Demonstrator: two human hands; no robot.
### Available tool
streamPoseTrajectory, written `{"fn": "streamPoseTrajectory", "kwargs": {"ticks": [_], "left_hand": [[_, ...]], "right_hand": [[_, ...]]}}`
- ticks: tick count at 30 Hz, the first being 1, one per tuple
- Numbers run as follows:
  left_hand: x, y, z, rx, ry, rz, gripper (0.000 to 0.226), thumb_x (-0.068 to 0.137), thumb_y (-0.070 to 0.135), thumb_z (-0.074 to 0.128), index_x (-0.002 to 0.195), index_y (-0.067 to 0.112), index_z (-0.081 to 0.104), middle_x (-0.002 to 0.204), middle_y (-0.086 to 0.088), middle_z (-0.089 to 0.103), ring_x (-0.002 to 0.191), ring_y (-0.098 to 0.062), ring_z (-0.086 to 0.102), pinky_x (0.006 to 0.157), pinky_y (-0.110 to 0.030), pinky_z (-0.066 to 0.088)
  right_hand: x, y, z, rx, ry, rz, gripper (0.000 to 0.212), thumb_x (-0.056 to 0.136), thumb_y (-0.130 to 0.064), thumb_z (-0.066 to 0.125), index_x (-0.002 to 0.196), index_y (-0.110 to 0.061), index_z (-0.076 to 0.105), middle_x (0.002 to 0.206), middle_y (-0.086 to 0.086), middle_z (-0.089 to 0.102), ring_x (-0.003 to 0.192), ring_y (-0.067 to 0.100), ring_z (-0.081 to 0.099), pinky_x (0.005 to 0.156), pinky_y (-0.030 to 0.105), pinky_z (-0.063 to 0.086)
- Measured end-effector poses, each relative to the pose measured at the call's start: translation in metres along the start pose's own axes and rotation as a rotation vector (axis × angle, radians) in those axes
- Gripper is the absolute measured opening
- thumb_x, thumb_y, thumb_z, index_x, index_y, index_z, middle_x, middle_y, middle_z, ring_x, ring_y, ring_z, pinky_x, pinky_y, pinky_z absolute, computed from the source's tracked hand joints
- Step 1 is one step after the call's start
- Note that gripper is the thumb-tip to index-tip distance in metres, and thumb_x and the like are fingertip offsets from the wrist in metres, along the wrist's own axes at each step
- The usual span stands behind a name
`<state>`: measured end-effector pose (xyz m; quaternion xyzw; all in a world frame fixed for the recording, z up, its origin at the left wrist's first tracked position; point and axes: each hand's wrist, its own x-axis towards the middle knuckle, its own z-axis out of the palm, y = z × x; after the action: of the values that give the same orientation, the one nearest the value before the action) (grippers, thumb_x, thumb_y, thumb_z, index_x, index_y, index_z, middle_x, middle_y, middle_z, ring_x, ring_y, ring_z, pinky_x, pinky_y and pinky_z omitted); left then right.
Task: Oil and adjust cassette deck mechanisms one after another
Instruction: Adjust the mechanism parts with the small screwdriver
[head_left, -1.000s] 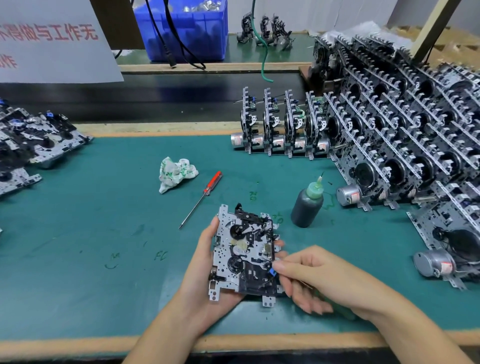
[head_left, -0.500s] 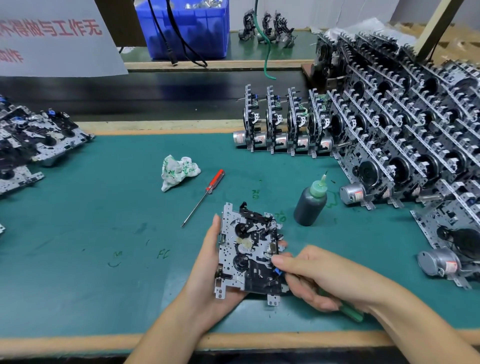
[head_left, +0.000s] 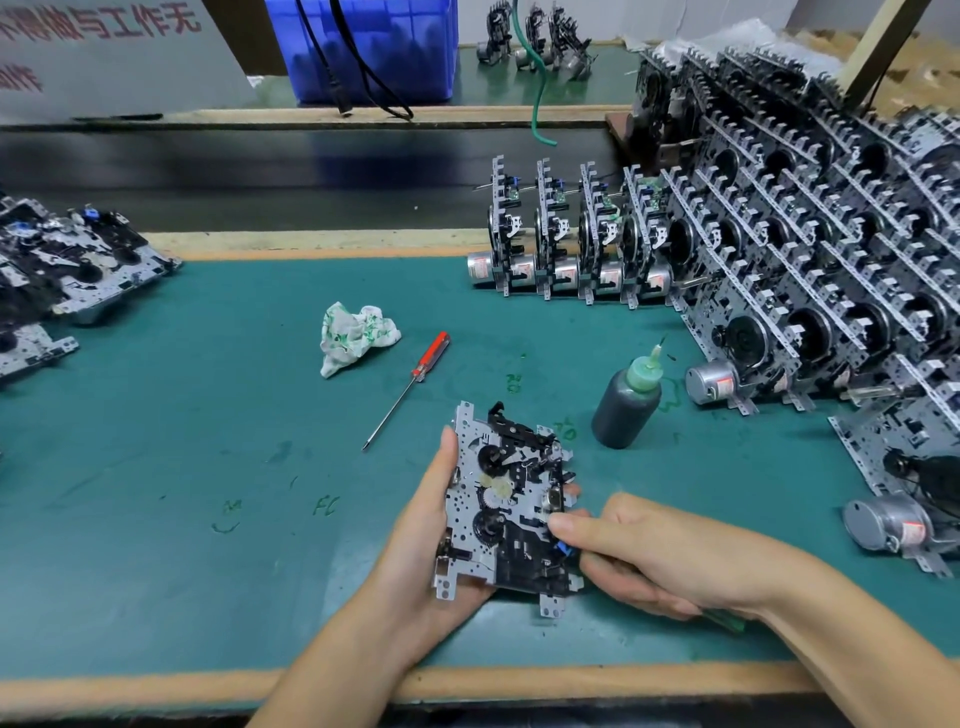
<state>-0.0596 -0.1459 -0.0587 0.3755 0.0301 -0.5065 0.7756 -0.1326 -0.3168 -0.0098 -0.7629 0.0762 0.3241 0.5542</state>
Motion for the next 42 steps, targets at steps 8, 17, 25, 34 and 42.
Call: {"fn": "streamPoseTrajectory", "kwargs": {"ticks": [8, 17, 25, 34, 42], "left_hand": [[-0.002, 0.001, -0.001, 0.006, 0.001, -0.018, 0.071, 0.087, 0.064, 0.032, 0.117, 0.01, 0.067, 0.126, -0.021, 0.06, 0.115, -0.032, 0.059, 0.095, -0.039, 0.051], [-0.014, 0.005, 0.002, -0.069, -0.119, 0.003, 0.09, 0.08, 0.075, 0.039, 0.129, 0.002, 0.057, 0.138, -0.021, 0.049, 0.125, -0.031, 0.05, 0.106, -0.041, 0.04], [-0.015, 0.006, 0.003, -0.236, -0.195, 0.058, 0.097, 0.079, 0.078, 0.039, 0.134, -0.002, 0.048, 0.145, -0.024, 0.037, 0.137, -0.045, 0.029, 0.118, -0.05, 0.011], [-0.018, 0.006, 0.007, -0.263, -0.305, 0.086, 0.103, 0.075, 0.079, 0.044, 0.134, -0.005, 0.046, 0.144, -0.027, 0.038, 0.136, -0.051, 0.023, 0.118, -0.048, 0.016], [-0.018, 0.006, 0.004, -0.277, -0.325, 0.134, 0.099, 0.074, 0.074, 0.052, 0.134, -0.004, 0.047, 0.143, -0.027, 0.04, 0.136, -0.049, 0.025, 0.117, -0.047, 0.018]], "right_hand": [[0.0, 0.005, 0.0, 0.045, -0.015, -0.044, 0.065, 0.093, -0.052, 0.038, 0.035, -0.021, 0.036, 0.026, -0.004, 0.023, 0.027, 0.011, 0.019, 0.035, 0.018, 0.021], [-0.005, 0.024, 0.013, 0.369, 0.31, -0.153, 0.046, 0.088, -0.046, 0.043, 0.053, -0.017, 0.05, 0.031, 0.001, 0.03, 0.031, 0.012, 0.018, 0.035, 0.013, 0.016], [-0.008, 0.027, 0.022, -0.296, 0.79, -0.124, 0.039, 0.095, -0.043, 0.03, 0.066, -0.029, 0.052, 0.05, 0.002, 0.055, 0.05, 0.011, 0.052, 0.061, 0.033, 0.043], [-0.001, 0.015, 0.026, -0.676, 0.91, -0.024, 0.041, 0.096, -0.044, 0.019, 0.095, -0.036, 0.059, 0.073, -0.009, 0.054, 0.081, 0.014, 0.053, 0.07, 0.032, 0.041], [0.002, 0.018, 0.025, -0.621, 0.885, -0.067, 0.036, 0.095, -0.044, 0.022, 0.096, -0.031, 0.056, 0.068, -0.005, 0.059, 0.074, 0.021, 0.059, 0.07, 0.038, 0.046]]}}
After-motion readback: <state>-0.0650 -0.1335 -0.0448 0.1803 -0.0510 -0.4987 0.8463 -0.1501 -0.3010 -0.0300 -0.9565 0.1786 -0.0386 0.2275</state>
